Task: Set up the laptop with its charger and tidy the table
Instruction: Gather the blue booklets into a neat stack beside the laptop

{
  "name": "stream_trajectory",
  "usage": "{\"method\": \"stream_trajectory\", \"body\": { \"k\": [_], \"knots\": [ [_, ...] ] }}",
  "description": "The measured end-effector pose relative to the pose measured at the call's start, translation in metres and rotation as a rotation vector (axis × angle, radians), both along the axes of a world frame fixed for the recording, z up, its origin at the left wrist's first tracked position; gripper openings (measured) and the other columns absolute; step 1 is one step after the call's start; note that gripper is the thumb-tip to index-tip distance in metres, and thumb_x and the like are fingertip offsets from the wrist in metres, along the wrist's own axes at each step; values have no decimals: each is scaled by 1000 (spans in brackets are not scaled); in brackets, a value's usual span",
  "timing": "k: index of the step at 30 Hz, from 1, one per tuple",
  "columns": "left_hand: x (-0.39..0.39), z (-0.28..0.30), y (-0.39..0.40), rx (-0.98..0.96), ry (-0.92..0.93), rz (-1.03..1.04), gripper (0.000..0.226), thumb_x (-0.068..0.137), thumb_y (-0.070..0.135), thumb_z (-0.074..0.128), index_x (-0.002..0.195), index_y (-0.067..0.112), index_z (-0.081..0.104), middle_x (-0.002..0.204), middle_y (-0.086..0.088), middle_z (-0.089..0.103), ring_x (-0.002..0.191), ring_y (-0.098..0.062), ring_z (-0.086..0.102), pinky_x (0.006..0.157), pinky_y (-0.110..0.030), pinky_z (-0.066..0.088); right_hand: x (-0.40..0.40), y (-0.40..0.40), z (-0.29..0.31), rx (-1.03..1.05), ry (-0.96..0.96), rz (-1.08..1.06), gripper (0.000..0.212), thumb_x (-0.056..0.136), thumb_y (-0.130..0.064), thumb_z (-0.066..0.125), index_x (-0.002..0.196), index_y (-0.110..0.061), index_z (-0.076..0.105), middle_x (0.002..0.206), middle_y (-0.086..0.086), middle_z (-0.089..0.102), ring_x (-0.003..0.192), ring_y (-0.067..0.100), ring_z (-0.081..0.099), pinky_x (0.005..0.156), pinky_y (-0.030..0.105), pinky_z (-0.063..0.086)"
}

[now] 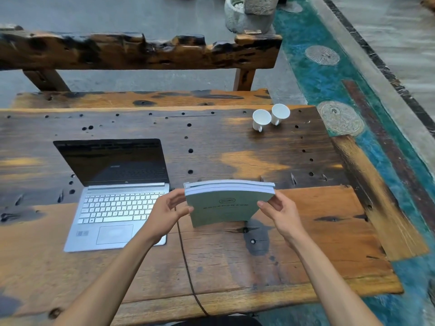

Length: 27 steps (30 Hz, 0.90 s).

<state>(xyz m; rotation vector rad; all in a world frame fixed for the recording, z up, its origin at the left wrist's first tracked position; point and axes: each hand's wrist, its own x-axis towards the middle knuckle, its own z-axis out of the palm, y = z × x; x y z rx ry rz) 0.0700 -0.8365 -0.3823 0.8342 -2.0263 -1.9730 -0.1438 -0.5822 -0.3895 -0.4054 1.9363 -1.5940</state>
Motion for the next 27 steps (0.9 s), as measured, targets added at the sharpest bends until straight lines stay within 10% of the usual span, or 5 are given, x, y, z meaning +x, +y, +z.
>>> {"method": "stream_trajectory", "body": {
  "k": [10, 13, 16, 27],
  "knots": [
    [-1, -13, 1, -196, -97, -93, 48, 83, 5, 78, 118, 37, 66, 110, 25, 73, 107, 3, 66, 88, -9, 48, -17, -2, -11, 115, 24, 155, 37, 88, -3, 76, 114, -28, 72, 117, -15, 76, 112, 5, 69, 104, 35, 53],
    [-4, -15, -1, -240, -103, -98, 46, 82, 7, 79, 118, 34, 66, 100, 28, 72, 90, 10, 64, 84, -17, 48, -21, -4, -11, 116, 61, 192, 37, 90, -2, 73, 110, -32, 73, 116, -15, 76, 112, 7, 69, 102, 34, 52],
    [-3, -21, -6, -179, -96, -72, 43, 83, 10, 79, 120, 28, 67, 118, 13, 73, 112, -10, 66, 99, -35, 49, -22, -3, -14, 109, 77, 198, 37, 91, -3, 73, 107, -37, 76, 116, -13, 77, 112, 8, 70, 99, 31, 53],
    [-5, -38, -5, -152, -134, -58, 43, 86, 9, 76, 115, 40, 68, 120, 18, 72, 117, -5, 65, 103, -29, 51, -27, -4, -26, 160, 43, 225, 45, 87, -6, 78, 108, -46, 76, 119, -14, 76, 116, 7, 69, 101, 33, 51]
  ]
}}
